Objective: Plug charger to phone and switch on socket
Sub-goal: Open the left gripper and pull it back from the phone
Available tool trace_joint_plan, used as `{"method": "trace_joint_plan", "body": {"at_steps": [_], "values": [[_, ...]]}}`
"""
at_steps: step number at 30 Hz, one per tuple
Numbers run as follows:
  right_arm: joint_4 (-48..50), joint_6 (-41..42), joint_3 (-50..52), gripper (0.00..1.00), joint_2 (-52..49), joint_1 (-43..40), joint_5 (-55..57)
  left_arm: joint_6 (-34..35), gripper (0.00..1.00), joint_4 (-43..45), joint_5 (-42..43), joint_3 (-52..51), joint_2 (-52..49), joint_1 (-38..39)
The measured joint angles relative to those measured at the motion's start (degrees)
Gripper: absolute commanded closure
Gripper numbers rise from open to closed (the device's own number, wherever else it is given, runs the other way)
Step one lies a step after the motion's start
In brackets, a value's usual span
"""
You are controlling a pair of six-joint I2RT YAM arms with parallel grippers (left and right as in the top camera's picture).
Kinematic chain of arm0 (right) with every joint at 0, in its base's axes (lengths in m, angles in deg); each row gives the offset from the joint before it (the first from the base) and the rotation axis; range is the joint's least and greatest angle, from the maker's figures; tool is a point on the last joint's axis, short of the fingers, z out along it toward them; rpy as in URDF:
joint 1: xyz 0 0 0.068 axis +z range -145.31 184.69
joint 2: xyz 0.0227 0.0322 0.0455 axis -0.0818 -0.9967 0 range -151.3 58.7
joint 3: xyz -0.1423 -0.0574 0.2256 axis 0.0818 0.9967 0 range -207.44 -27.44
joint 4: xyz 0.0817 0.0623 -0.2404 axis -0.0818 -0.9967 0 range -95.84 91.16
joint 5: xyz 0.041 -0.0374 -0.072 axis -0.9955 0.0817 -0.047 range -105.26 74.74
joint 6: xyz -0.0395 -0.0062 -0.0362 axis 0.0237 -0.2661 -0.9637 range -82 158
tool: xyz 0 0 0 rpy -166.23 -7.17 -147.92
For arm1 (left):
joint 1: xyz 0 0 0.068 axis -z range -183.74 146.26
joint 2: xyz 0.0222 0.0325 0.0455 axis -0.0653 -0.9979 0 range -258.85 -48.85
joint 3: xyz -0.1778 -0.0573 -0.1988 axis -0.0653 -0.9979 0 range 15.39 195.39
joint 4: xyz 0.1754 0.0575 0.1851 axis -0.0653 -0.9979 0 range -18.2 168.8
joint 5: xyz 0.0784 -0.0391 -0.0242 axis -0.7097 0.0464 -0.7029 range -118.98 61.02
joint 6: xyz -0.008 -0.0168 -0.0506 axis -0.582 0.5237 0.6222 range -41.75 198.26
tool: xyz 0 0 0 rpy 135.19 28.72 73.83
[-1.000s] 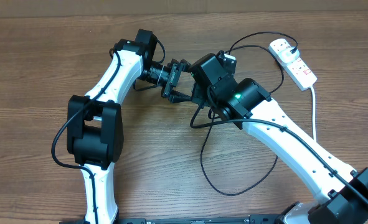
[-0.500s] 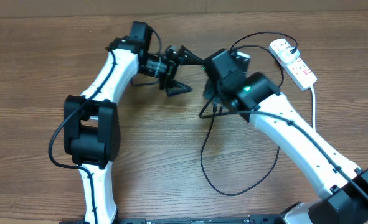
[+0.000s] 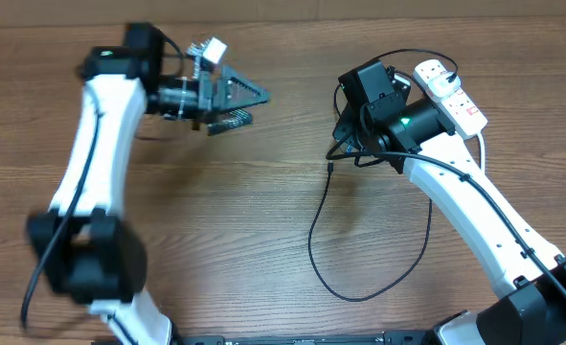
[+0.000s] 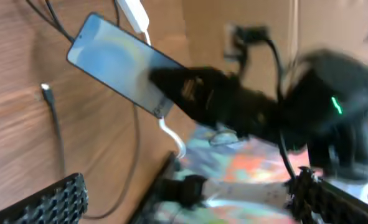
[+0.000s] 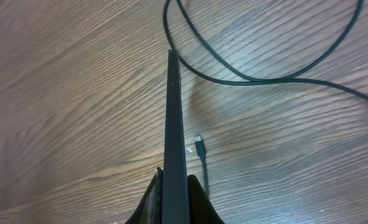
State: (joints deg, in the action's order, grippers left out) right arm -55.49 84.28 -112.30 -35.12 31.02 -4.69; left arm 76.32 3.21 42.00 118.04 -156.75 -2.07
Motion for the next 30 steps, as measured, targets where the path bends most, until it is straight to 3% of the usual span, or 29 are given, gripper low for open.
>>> {"method": "trace_joint_plan", "body": {"at_steps": [8, 14, 22, 30], "values": [[2.05, 0.44, 0.00, 0.96, -0.02, 0.02, -2.64, -3.17, 0.00, -6.56, -22.69, 0.26, 23.04, -0.17], [4.81, 0.48, 0.00, 0.96, -0.02, 0.02, -7.76, 2.95, 0.00, -10.54, -39.58, 0.09, 24.20, 0.22], [4.90, 1.99, 0.00, 0.96, -0.02, 0.02, -10.14, 9.68, 0.00, -6.12, -44.11, -8.33, 23.10, 0.22], [7.87, 6.93, 0.00, 0.96, -0.02, 0.02, -11.30, 23.37, 0.00, -1.60, -44.46, -9.70, 22.80, 0.22]]}}
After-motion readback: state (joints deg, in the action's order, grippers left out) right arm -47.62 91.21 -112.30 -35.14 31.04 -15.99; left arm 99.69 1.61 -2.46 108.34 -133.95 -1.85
